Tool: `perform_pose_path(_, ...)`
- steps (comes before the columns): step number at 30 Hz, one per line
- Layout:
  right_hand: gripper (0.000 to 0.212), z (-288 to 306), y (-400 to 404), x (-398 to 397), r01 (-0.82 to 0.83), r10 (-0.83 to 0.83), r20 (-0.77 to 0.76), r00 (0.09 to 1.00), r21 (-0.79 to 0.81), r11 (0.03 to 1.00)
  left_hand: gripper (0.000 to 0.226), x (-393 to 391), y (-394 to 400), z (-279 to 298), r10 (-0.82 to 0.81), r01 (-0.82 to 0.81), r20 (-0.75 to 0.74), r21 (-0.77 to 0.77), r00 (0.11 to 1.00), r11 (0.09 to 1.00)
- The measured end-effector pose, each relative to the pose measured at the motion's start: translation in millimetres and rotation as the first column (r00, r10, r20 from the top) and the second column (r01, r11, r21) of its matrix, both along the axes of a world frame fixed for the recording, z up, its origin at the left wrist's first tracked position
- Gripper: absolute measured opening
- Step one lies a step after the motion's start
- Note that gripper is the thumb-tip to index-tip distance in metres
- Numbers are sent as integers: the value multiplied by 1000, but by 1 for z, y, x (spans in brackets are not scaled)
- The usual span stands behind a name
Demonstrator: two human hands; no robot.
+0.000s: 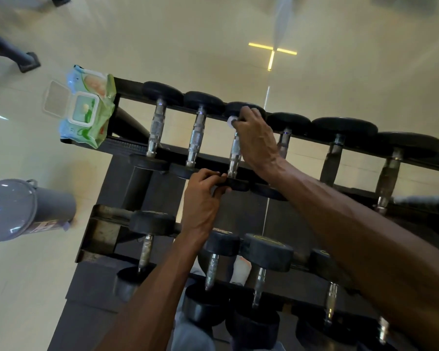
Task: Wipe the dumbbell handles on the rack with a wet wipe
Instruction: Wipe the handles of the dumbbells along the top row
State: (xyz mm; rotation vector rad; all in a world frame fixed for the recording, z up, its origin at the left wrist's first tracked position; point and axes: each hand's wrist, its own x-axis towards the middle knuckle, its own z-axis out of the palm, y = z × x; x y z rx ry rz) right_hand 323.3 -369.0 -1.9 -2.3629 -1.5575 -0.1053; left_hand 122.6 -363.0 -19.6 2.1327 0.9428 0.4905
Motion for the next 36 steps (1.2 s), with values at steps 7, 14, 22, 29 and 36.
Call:
perform_pose_path(7,11,-6,4,-29,570,-357,-530,769,315,759,16,1,0,4,-11,11,-1,0,1000,1000)
perform_pose_path(14,9,3,15,-30,935,-312,-944,108,-10,355,18,-1,0,1,-11,11,3,-7,1000,1000)
perform_pose_path(22,13,2,3,-28,876,-356,-918,174,-21,482,20,-1,1,1,0,1,14,-20,1000,1000)
perform_pose_path(29,6,-4,-2,-24,637,-414,-583,699,246,730,21,-1,3,-3,-15,15,-2,-11,1000,1000)
perform_pose_path(36,16,-6,-27,-15,150,-117,-242,963,122,981,19,0,2,-3,-20,20,-1,-3,1000,1000)
